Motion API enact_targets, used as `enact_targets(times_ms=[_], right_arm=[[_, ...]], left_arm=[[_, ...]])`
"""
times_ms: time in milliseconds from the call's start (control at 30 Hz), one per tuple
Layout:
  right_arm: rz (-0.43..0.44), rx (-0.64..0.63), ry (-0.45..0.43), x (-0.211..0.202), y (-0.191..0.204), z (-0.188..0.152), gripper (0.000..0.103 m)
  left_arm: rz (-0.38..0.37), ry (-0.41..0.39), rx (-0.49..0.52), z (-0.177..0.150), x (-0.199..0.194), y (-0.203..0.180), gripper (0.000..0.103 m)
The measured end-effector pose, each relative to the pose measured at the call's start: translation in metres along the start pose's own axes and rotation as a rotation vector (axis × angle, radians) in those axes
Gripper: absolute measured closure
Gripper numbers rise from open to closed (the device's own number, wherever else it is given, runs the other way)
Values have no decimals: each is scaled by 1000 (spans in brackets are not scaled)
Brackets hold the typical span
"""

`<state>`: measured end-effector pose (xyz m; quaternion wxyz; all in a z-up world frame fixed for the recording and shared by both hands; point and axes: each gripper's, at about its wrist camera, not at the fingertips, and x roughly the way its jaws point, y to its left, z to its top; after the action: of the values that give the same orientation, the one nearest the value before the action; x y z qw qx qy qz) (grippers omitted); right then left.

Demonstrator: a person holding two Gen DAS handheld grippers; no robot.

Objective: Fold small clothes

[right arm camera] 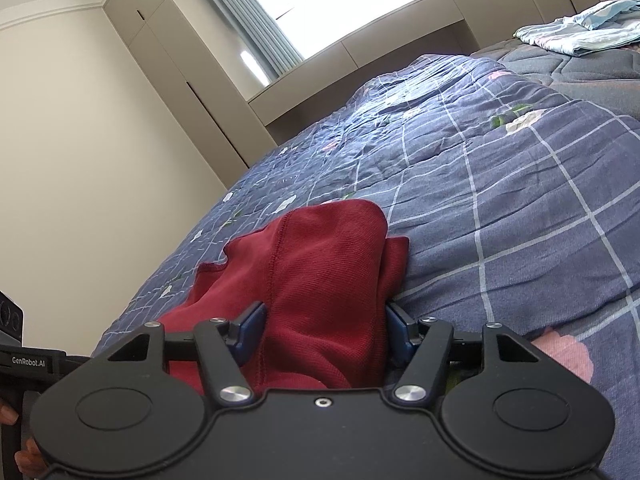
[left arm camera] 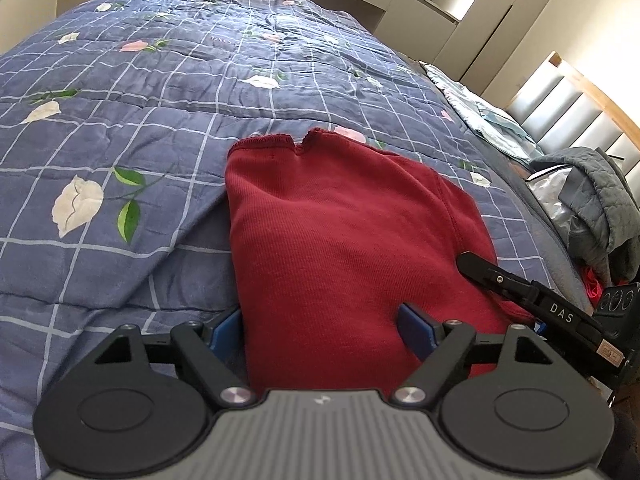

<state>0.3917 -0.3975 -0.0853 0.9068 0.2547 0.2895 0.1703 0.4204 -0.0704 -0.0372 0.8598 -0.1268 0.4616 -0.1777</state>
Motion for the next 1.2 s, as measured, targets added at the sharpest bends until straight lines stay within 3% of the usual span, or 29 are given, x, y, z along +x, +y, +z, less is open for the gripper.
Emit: enact_targets(times_ms=[300,400,567,733,933,1200], right_arm=[[-15,-25,-5,-2,4,0,44],[2,-36,-13,-4,6,-2,51],[26,-15,-39,-12,9,-7,63],[22,-33,-73,-24,27,-6,68],[71,-73,-88,-30,57,0,69],[143,-118,-47,-16,112,-1,69]], left_arm=[[20,12,-3,4,-1,-4,25],[29,7,0,4,-5,-7,35],[65,-41,92,-2,-24,-26,56],[57,-65,110,-2,-41,-34,64],[33,-75,123,0,-60,-32,67],[67,-130,114,7,-104,-2,68]])
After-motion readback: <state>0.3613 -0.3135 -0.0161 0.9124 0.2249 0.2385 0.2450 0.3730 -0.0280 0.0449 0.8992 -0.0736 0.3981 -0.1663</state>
